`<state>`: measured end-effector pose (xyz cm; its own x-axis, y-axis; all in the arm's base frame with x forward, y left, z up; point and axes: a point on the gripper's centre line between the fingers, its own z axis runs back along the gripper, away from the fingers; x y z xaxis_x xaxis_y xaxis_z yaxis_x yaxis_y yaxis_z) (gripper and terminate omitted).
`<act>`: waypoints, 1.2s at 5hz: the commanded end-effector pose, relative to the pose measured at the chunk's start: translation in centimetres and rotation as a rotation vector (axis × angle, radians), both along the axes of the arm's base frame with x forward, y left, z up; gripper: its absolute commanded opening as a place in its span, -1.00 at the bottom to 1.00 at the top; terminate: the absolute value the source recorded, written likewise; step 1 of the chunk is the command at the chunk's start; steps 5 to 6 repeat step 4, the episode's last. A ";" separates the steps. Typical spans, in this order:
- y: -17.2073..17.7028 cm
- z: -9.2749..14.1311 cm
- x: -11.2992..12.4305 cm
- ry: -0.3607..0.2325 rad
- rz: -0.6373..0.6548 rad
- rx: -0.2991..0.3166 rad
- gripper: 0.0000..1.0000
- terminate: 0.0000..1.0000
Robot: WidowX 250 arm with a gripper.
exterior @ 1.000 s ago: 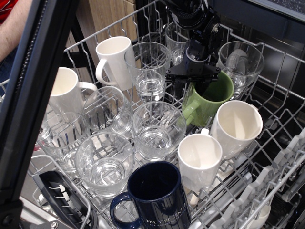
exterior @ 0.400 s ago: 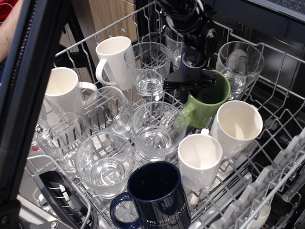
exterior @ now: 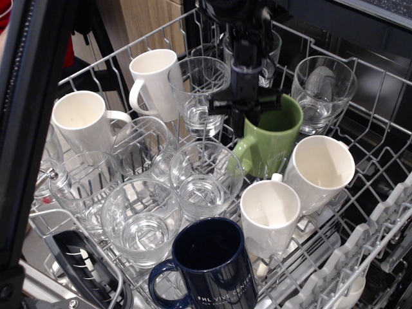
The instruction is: Pick up green mug
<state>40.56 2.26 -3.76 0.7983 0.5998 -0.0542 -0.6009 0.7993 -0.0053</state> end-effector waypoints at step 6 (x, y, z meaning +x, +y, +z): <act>-0.2 20.6 -2.4 -0.069 -0.158 -0.268 -1.00 1.00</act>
